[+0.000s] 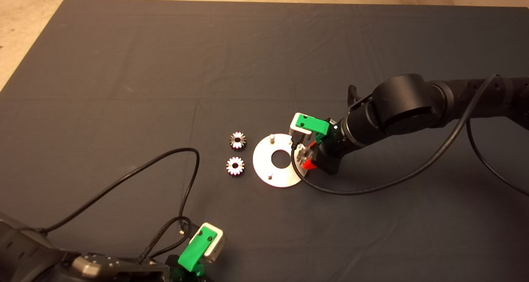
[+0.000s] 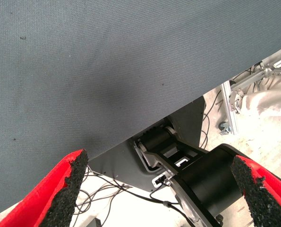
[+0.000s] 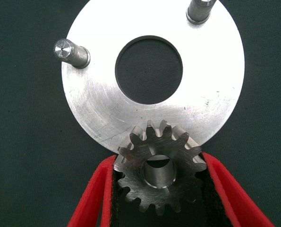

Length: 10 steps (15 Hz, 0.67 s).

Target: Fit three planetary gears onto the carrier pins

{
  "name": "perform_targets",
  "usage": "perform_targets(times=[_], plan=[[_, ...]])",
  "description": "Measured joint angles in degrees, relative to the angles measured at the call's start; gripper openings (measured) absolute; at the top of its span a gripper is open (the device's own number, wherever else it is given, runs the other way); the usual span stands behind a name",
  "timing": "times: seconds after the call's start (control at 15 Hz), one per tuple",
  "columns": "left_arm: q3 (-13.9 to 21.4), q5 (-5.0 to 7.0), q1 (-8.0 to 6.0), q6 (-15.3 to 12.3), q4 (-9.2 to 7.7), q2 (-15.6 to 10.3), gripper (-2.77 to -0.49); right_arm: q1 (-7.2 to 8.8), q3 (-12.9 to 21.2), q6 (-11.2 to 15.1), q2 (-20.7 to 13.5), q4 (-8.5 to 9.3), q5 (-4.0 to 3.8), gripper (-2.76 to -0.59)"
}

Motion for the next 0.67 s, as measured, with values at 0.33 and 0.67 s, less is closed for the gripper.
perform_targets(times=[0.33, 0.67], plan=[[0.0, 0.0, 0.0, 0.0, 0.0, 0.0, -1.08, 0.0, -0.1, -1.0, 0.0, -0.04, -1.0, -2.41], [0.0, 0.0, 0.0, 0.0, -0.02, 0.0, -1.08, 0.0, -0.1, -1.4, -0.2, -0.09, -1.05, -2.41]])
